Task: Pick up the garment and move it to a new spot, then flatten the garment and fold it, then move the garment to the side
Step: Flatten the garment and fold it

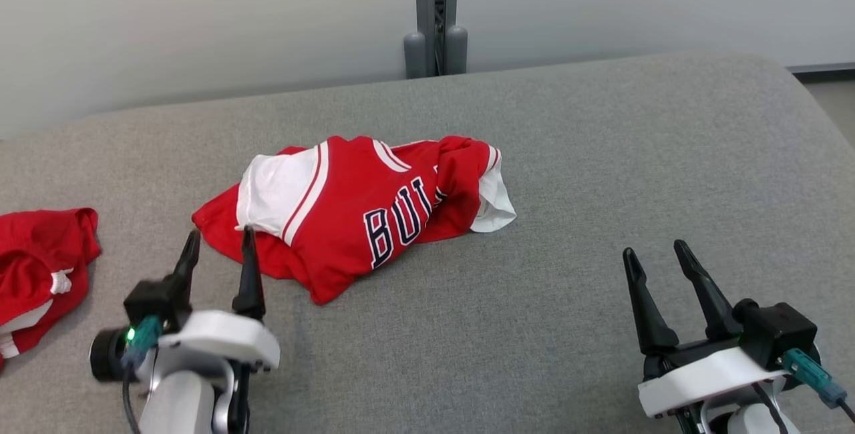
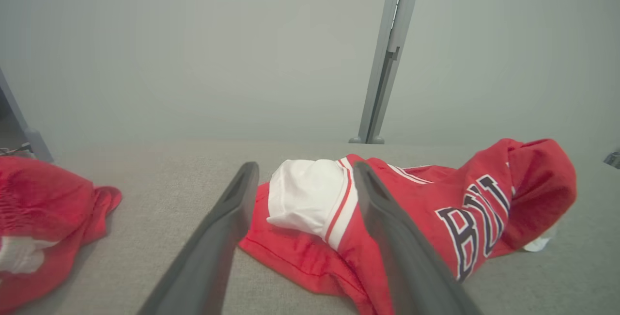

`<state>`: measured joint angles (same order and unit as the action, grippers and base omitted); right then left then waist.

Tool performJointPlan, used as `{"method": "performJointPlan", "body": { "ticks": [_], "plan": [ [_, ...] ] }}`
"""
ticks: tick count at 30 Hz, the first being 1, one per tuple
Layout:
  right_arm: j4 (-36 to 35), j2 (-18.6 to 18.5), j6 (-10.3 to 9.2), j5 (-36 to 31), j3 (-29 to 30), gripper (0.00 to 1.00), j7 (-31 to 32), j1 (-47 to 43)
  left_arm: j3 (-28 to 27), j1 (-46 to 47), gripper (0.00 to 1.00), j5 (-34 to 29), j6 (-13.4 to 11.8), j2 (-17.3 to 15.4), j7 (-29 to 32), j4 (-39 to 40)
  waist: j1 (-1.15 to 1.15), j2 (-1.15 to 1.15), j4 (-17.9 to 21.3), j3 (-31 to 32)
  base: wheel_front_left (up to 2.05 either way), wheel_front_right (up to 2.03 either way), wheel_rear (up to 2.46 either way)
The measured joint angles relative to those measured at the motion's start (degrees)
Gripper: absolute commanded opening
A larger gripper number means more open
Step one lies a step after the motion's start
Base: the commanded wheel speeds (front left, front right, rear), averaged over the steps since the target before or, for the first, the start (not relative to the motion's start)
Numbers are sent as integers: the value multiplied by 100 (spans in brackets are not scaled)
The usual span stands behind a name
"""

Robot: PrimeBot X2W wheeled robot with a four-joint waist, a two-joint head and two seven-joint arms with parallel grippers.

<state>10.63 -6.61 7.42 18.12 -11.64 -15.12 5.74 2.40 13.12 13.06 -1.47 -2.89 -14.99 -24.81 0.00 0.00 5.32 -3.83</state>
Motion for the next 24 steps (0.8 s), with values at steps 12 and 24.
{"method": "performJointPlan", "body": {
  "ticks": [12, 24],
  "plan": [
    [-5, -105, 0, 94, -280, 100, 0, 733, 314, 3140, 100, -110, -113, -18, 932, -2802, 0, 0, 41, -1018, 0, 0, 0],
    [-24, -143, 0, 151, -464, 100, 0, 1131, 639, 4501, 0, -227, -112, -165, 1337, -4652, 0, 0, 271, -1598, 0, 0, 0]
  ]
}}
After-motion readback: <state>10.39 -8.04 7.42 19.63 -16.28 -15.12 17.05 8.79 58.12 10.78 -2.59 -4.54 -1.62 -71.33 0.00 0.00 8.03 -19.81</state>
